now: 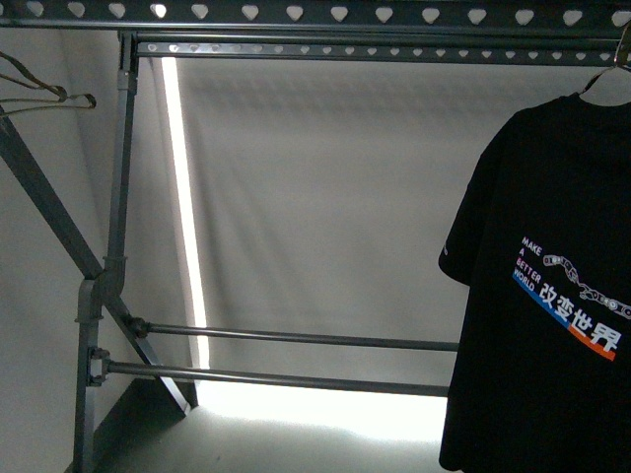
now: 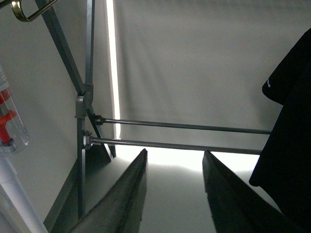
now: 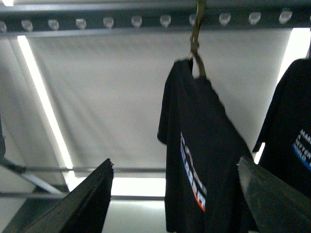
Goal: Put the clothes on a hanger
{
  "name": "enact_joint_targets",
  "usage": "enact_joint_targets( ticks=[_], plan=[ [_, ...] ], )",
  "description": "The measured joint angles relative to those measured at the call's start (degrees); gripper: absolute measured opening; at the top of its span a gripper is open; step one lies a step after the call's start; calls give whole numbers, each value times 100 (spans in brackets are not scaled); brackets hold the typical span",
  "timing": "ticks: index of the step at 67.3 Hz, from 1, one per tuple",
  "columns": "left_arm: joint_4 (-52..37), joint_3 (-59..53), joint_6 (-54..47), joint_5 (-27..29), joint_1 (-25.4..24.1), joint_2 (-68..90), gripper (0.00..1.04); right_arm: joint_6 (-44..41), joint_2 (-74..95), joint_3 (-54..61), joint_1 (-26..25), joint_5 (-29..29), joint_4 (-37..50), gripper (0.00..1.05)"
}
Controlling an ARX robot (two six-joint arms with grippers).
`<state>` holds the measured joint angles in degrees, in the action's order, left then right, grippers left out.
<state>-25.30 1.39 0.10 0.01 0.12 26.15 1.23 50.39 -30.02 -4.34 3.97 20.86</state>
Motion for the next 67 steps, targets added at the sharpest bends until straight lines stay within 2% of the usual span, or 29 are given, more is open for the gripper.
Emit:
enact_joint_targets(
  ticks=[6,11,14,23,49,56,67],
  plan=[
    [79,-37,-2,-7,0,-155,19,-61,-286,564,238,-352,149,53],
    [306,-37,2,-4,0,-420,3,-90,-542,892,380,-365,282,39],
    [483,-37,0,-4,0,-592,4,-103,-765,1187,417,-372,374,25],
    [815,-37,0,-2,0,-927,4,-111,-1099,1639,417,-374,442,1],
    [1495,-37,0,-2,0,-1609,4,-120,-2122,2437,417,-391,247,2],
    [2398,-35,0,-4,0,-2330,4,-118,-2402,2562,417,-391,87,2],
    [2518,-35,0,-2,0,-2588,4,-120,-2911,2723,417,-391,-238,2]
  ],
)
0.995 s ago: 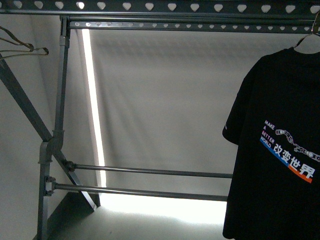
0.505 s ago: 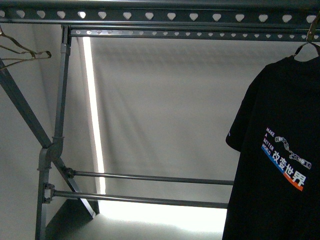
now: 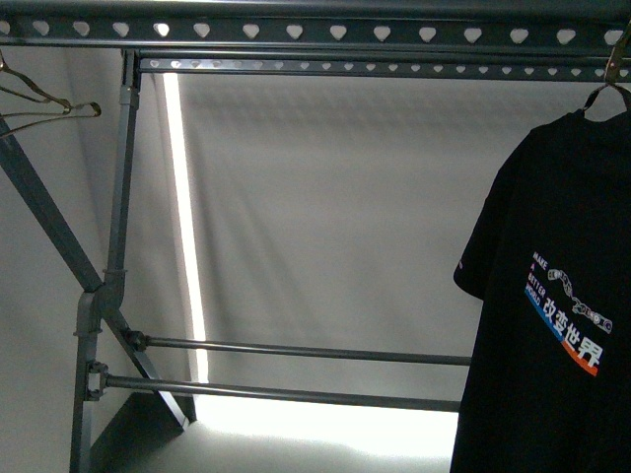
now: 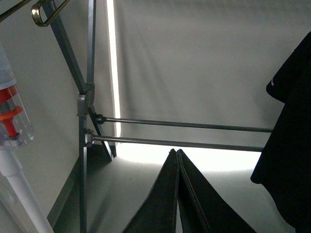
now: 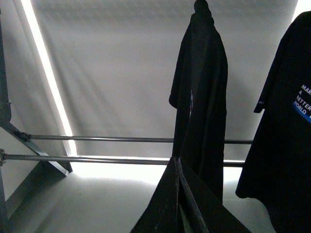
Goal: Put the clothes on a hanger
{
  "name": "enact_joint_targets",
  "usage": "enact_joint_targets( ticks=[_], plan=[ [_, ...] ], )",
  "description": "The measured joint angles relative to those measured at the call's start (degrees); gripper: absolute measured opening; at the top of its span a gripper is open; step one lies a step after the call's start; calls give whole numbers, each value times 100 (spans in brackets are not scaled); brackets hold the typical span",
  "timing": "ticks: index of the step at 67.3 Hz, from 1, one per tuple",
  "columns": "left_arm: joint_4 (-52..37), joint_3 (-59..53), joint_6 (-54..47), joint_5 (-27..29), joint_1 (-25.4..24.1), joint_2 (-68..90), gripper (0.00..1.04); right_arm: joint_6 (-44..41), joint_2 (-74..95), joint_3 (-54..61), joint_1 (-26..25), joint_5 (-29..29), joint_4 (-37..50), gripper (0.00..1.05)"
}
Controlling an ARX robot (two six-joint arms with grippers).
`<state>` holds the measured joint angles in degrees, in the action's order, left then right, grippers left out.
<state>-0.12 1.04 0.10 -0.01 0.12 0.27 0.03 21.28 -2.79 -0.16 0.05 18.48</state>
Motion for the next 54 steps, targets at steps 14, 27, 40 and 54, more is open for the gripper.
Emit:
enact_joint_targets(
  ticks=[14,27,40,54],
  plan=[
    [0,0,0,2,0,-4,4,0,-400,247,0,2,-129,2],
    [0,0,0,0,0,-4,4,0,-791,247,0,0,-481,2],
    [0,0,0,0,0,-4,4,-2,-1088,247,0,2,-785,2],
    [0,0,0,0,0,-7,4,-2,-2098,243,0,2,-1823,2]
  ],
)
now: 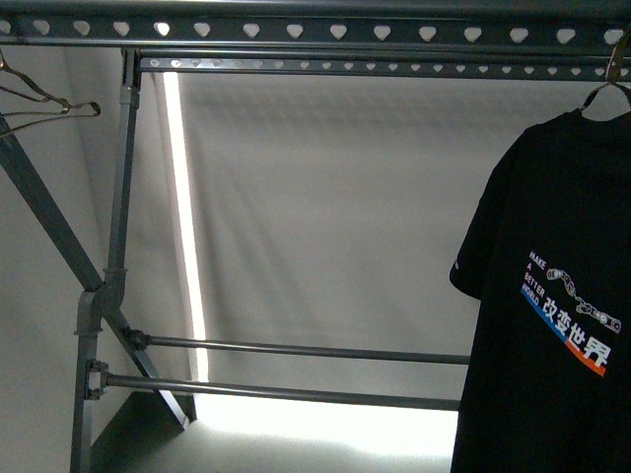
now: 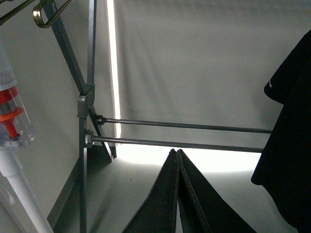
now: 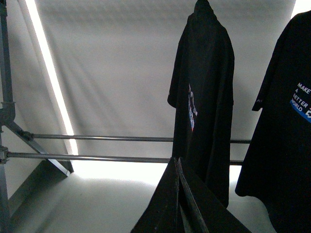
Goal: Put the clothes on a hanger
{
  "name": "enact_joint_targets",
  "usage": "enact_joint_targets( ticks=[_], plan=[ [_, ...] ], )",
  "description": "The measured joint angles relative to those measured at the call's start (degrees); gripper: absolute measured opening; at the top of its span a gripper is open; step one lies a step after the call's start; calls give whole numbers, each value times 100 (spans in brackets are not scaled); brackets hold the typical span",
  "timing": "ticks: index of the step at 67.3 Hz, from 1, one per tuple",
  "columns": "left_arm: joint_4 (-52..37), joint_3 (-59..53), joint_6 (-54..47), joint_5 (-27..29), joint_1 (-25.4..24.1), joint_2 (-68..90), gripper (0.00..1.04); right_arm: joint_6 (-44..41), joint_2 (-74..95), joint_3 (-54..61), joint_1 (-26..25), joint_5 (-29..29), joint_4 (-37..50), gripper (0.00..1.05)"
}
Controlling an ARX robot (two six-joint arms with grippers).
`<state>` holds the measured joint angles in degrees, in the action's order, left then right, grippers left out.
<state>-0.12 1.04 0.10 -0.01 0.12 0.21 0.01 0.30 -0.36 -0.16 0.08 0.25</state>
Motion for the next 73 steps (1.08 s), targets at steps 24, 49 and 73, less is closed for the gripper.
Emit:
enact_joint_targets(
  ticks=[24,49,73],
  plan=[
    [0,0,2,0,0,0,39,-4,-4,0,0,0,-17,22],
    [0,0,0,0,0,0,98,-2,-4,0,0,0,-17,98],
    [0,0,0,0,0,0,98,-2,-4,0,0,0,-17,97]
  ],
)
